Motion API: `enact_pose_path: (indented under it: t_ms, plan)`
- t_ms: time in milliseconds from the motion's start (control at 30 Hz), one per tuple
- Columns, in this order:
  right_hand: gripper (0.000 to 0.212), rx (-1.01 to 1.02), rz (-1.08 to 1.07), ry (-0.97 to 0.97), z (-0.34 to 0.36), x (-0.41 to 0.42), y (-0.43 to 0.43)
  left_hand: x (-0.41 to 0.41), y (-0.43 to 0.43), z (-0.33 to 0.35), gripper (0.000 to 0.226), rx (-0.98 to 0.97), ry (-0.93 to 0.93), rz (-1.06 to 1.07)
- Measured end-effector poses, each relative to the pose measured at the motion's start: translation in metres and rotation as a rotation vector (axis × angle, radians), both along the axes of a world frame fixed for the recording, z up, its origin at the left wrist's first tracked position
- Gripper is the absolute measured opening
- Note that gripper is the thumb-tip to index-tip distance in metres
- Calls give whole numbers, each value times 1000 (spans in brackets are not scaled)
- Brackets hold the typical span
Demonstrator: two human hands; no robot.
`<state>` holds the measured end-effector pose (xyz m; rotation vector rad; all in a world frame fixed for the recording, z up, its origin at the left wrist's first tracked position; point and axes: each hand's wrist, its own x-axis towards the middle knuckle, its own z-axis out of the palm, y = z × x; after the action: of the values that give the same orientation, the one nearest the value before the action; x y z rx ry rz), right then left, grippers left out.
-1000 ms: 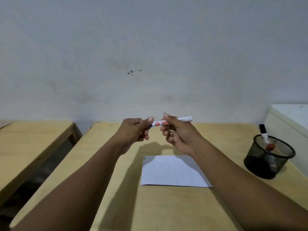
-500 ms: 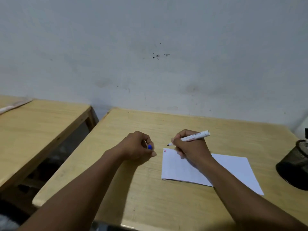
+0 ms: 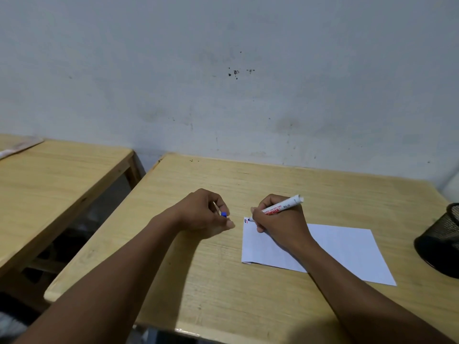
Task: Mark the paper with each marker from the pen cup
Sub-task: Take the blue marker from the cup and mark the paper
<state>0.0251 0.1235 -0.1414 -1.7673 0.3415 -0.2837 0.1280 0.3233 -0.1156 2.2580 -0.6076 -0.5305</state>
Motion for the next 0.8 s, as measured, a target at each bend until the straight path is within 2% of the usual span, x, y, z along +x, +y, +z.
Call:
enact_pose_path:
  t_ms: [167, 300, 367, 467, 533, 800]
  plan:
    - [18, 103, 6, 21, 7, 1, -3, 1, 4, -1, 10, -133, 25, 63]
    - [18, 274, -147, -42, 35, -2, -16, -4, -7, 16, 17, -346, 138, 122]
    - [15, 275, -132, -116, 64, -9, -34, -6, -24, 30, 16, -406, 178, 84]
    - [10, 298, 3, -135, 113, -31, -76, -12, -67, 53, 17, -518, 260, -10]
    - [21, 339, 22, -110, 139, -50, -108, -21, -101, 67, 16, -588, 318, -78]
    - [28, 316, -191, -146, 169, -128, -193, -72, -224, 100, 9, -659, 438, -309]
